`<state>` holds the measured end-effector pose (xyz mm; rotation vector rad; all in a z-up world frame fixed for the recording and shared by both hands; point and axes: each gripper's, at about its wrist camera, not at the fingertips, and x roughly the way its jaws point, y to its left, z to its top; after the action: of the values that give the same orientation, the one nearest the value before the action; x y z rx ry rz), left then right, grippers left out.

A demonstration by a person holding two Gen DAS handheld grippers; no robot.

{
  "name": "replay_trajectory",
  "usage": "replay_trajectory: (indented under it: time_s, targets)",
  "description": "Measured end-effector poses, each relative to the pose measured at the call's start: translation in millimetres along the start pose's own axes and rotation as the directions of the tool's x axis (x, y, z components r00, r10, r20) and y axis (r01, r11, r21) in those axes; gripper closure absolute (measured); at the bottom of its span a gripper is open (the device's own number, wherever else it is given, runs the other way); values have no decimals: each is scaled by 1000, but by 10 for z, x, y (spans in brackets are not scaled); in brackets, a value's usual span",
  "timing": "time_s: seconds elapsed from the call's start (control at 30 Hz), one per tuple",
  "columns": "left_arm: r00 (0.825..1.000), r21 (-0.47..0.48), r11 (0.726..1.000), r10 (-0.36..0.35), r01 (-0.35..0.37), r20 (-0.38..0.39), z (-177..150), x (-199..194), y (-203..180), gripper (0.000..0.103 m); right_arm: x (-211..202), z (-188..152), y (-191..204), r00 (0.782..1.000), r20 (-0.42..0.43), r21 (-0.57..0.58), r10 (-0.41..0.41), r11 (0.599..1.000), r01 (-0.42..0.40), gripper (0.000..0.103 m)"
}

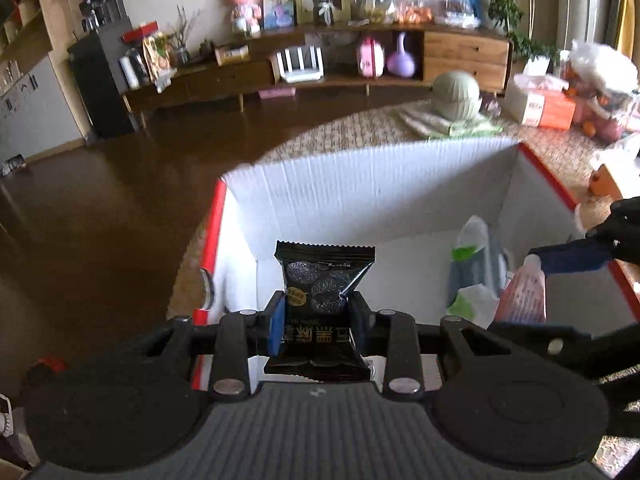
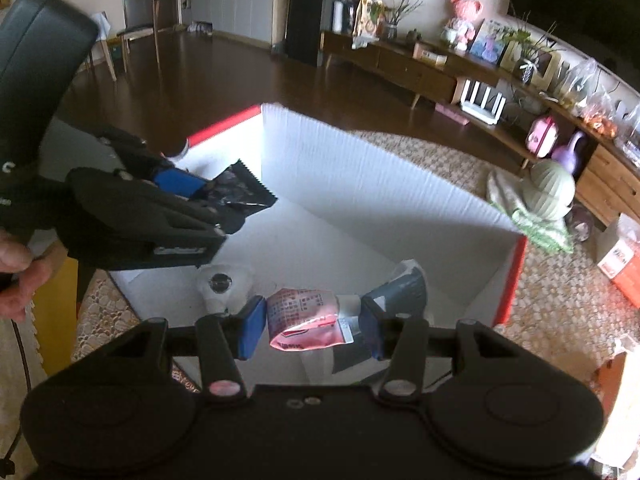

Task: Organize objects
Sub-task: 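Open left tool to drop the black packet while right tool releases the pink packet in the box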

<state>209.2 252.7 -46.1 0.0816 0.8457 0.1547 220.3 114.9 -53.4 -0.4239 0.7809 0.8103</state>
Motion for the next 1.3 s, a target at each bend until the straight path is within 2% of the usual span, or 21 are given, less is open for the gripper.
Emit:
replay_trajectory:
  time_s: [0.33, 0.53, 0.67, 0.77, 0.8, 0.97, 1.3]
  targets:
    - [990, 33, 999, -16, 20, -141, 135, 412, -81, 71, 85, 5, -63, 998, -36, 49, 49, 998, -47, 53]
    - [983, 37, 999, -13, 20, -184, 131, 511, -109, 71, 68, -11, -103, 997, -40, 70, 62, 996, -59, 49]
    - [985, 37, 999, -4, 11, -175, 100, 485, -100, 70, 30, -25, -123, 998, -30, 79, 53, 996, -50, 42]
    - [989, 31, 1000, 6, -2, -147, 90, 416, -83, 48, -21, -22, -127, 998, -18, 84, 55, 995, -53, 41]
    - [990, 25, 1000, -5, 8, -139, 91, 385, -83, 47, -49, -26, -130, 998, -15, 85, 53, 995, -52, 41]
    - [993, 31, 999, 18, -14, -113, 88, 262, -126, 45, -236, -53, -159, 999, 13, 86, 46, 995, -47, 40]
    - [999, 25, 1000, 7, -6, -50, 78, -134, -233, 45, -697, -129, -200, 997, 68, 94, 33, 995, -39, 39]
